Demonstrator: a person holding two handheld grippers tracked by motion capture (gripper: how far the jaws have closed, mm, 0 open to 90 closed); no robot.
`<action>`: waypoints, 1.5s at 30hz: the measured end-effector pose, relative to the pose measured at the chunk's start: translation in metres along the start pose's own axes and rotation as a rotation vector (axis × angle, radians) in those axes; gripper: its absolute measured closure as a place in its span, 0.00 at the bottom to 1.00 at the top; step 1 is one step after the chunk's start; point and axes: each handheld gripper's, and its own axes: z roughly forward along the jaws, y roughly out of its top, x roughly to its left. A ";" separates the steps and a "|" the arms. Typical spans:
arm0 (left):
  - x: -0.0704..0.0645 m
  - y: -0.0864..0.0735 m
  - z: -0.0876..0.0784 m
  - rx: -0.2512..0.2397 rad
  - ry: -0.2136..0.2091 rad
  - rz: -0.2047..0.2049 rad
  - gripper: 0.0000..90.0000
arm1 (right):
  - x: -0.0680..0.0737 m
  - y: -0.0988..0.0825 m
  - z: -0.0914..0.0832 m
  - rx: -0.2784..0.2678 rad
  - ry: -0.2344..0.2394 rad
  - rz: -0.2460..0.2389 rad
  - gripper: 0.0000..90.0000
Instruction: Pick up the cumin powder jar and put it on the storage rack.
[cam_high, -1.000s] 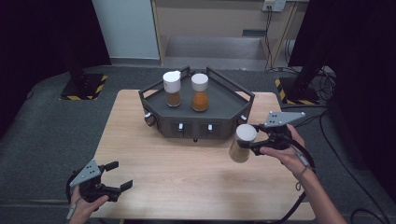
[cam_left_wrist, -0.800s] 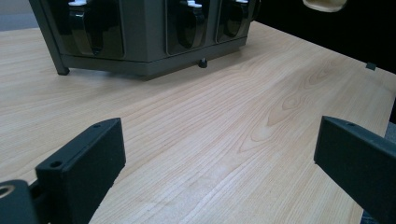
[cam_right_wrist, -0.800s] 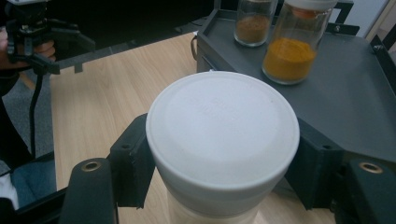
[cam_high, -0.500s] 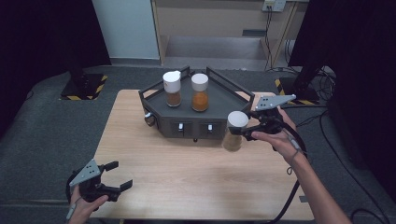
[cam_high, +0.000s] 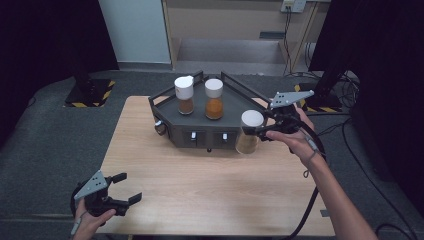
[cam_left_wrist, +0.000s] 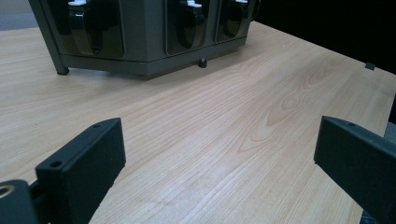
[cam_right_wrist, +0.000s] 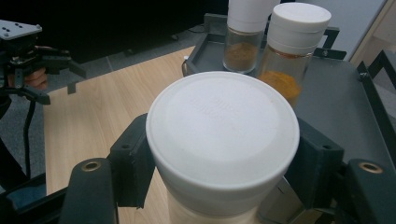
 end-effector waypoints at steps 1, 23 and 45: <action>0.000 0.000 0.000 0.000 -0.001 0.000 0.01 | 0.000 0.001 0.000 0.000 -0.004 0.002 0.38; 0.000 0.000 -0.001 0.000 0.001 -0.002 0.01 | -0.017 0.031 0.001 -0.030 -0.132 0.065 0.38; 0.000 0.000 -0.001 0.002 0.004 -0.004 0.01 | -0.032 0.054 0.012 -0.037 -0.275 0.095 0.38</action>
